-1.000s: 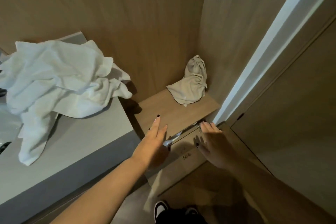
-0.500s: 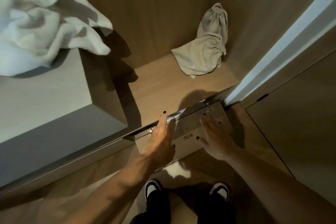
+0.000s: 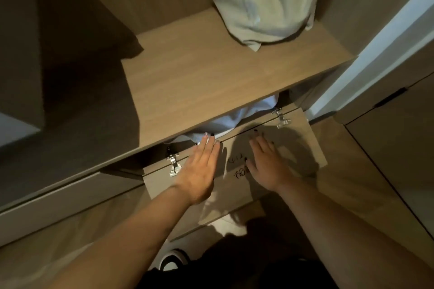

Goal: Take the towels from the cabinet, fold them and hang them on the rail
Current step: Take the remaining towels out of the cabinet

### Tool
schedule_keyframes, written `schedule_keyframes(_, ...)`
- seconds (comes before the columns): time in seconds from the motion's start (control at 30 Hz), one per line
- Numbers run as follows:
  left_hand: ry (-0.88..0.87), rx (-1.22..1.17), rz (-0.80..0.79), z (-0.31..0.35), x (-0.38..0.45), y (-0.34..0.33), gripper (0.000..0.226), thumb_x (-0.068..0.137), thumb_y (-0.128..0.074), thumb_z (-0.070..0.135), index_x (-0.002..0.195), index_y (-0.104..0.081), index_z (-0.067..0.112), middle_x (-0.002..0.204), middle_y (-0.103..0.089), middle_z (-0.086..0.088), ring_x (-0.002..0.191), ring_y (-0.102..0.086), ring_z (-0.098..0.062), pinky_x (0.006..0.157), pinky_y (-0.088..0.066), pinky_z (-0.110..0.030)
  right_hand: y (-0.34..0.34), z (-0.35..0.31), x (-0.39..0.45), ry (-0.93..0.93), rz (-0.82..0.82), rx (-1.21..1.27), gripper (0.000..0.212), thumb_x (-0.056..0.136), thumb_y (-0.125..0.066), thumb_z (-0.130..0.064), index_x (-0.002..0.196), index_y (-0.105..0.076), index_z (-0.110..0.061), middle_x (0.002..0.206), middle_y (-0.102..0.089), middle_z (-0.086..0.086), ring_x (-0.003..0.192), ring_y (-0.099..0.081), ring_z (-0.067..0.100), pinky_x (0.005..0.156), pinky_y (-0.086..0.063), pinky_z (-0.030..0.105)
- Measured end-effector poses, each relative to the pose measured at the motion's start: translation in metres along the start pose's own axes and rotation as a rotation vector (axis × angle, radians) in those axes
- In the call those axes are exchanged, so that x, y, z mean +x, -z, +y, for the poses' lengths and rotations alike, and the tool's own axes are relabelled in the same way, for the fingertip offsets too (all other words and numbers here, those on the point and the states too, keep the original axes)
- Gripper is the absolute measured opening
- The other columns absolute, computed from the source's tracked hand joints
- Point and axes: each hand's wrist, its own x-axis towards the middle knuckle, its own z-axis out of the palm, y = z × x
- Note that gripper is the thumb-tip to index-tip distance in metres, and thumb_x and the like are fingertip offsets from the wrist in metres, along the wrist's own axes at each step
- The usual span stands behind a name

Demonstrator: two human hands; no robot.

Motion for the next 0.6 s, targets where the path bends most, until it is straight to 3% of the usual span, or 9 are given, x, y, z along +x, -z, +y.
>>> schedule_keyframes(0.17,-0.065,0.123,0.019,-0.006,0.051,-0.056,0.087,0.098,-0.038,0.033,0.14,0.033,0.002,0.152,0.035,-0.014,0.138,0.037,-0.03,0.122,0.011,-0.045,-0.045,0.028,0.064,0.044,0.003,-0.098,0.07,0.103,-0.04,-0.034,0.157,0.001,-0.015,0.165,0.006,0.008,0.151,0.011,0.026,0.121,0.0,0.043)
schedule_keyframes(0.27,-0.026,0.245,0.024,-0.017,0.087,-0.084,0.082,0.1,-0.031,0.035,0.14,0.032,0.001,0.159,0.025,-0.02,0.146,0.025,-0.033,0.122,0.006,-0.048,-0.066,0.042,0.109,-0.056,0.082,-0.148,0.076,0.098,-0.05,-0.038,0.156,-0.008,-0.013,0.164,-0.004,0.013,0.151,-0.003,0.031,0.122,-0.015,0.046)
schedule_keyframes(0.37,0.079,0.254,0.054,-0.026,0.119,-0.1,0.087,0.1,-0.036,0.035,0.14,0.033,0.002,0.162,0.015,-0.018,0.151,0.008,-0.034,0.122,-0.004,-0.048,-0.082,0.044,0.141,-0.084,0.131,-0.131,0.073,0.1,-0.042,-0.04,0.156,-0.004,-0.015,0.164,-0.001,0.01,0.151,0.002,0.028,0.123,-0.01,0.045)
schedule_keyframes(0.5,0.247,0.116,0.058,-0.037,0.149,-0.121,0.088,0.102,-0.036,0.036,0.14,0.037,0.005,0.156,0.031,-0.02,0.144,0.027,-0.036,0.122,-0.001,-0.052,-0.083,0.061,0.156,0.111,0.132,-0.286,0.067,0.099,-0.044,-0.038,0.154,-0.016,-0.014,0.161,-0.015,0.011,0.15,-0.006,0.029,0.123,-0.011,0.047)
schedule_keyframes(0.6,0.242,0.156,0.023,-0.035,0.154,-0.135,0.08,0.102,-0.033,0.03,0.149,0.027,0.005,0.161,0.018,-0.02,0.148,0.019,-0.037,0.122,-0.002,-0.054,-0.064,0.078,0.17,0.103,0.153,-0.367,0.059,0.1,-0.042,-0.039,0.149,-0.028,-0.01,0.153,-0.029,0.017,0.144,-0.02,0.033,0.119,-0.019,0.048)
